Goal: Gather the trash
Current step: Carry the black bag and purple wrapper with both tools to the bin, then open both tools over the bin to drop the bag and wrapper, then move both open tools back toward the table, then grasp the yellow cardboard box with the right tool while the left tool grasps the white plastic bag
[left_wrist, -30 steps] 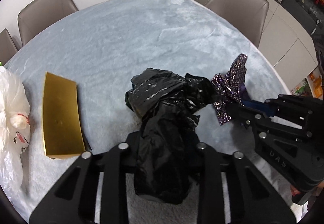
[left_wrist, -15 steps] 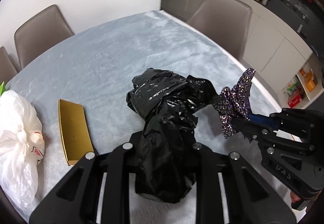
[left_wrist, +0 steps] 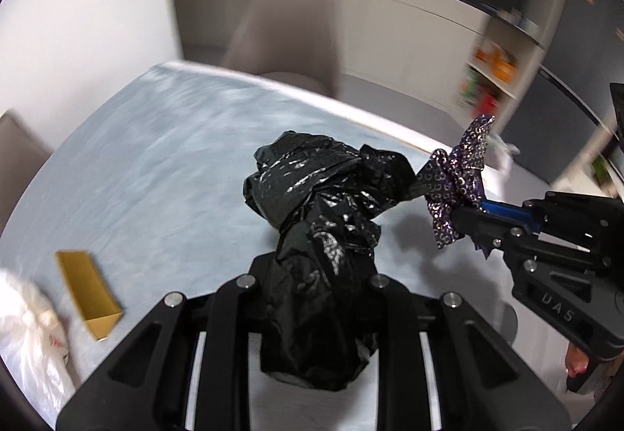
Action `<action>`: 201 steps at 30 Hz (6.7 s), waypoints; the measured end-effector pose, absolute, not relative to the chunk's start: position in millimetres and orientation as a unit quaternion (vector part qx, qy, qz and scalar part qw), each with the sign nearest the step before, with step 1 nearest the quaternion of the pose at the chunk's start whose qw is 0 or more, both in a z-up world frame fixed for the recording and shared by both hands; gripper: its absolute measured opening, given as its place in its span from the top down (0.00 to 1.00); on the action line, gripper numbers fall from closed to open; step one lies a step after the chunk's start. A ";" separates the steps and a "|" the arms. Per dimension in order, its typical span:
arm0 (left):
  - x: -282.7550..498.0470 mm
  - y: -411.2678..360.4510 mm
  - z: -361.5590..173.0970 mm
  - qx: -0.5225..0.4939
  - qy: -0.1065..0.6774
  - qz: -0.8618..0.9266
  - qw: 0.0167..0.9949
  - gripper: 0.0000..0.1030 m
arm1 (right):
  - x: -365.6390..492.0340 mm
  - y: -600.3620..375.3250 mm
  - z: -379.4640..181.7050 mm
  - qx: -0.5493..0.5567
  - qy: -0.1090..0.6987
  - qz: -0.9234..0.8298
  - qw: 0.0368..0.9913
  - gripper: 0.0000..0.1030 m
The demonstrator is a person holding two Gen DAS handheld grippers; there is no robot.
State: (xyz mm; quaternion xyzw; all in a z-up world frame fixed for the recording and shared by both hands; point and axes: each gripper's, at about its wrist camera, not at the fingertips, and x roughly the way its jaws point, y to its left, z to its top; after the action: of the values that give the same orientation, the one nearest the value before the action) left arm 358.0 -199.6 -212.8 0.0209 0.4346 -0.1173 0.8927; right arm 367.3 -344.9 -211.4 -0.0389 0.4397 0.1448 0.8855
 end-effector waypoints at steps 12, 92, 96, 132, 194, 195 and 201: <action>311.3 -405.4 -216.0 0.108 0.417 -0.308 0.848 0.78 | 255.3 -540.6 -216.1 0.074 0.432 -0.067 0.896 0.90; 219.7 -717.2 -331.7 0.295 0.414 -0.486 0.711 0.32 | 55.6 -783.8 -327.1 0.188 0.427 -0.389 0.795 0.31; 226.6 -666.7 -278.9 0.278 0.406 -0.445 0.748 0.32 | 63.7 -763.1 -274.0 0.170 0.426 -0.353 0.816 0.31; 183.9 -9.5 -149.5 -0.045 0.414 0.124 0.901 0.32 | 264.8 -188.3 -156.0 -0.128 0.390 0.253 0.876 0.41; 220.0 86.0 -196.9 -0.080 0.385 0.234 0.889 0.63 | 367.8 -22.4 -246.5 -0.197 0.423 0.372 0.803 0.46; 218.7 80.2 -192.9 -0.075 0.383 0.225 0.893 0.63 | 364.8 -27.1 -242.8 -0.193 0.421 0.367 0.807 0.46; 212.2 45.5 -178.4 -0.044 0.374 0.163 0.912 0.63 | 340.8 -74.3 -215.3 -0.161 0.410 0.317 0.840 0.46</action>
State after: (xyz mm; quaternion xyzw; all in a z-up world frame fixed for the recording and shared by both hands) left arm 212.2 45.5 -178.4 -0.0445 0.3744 0.1633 0.9117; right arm 340.8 -74.2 -215.3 -0.1607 0.4097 0.3174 0.8400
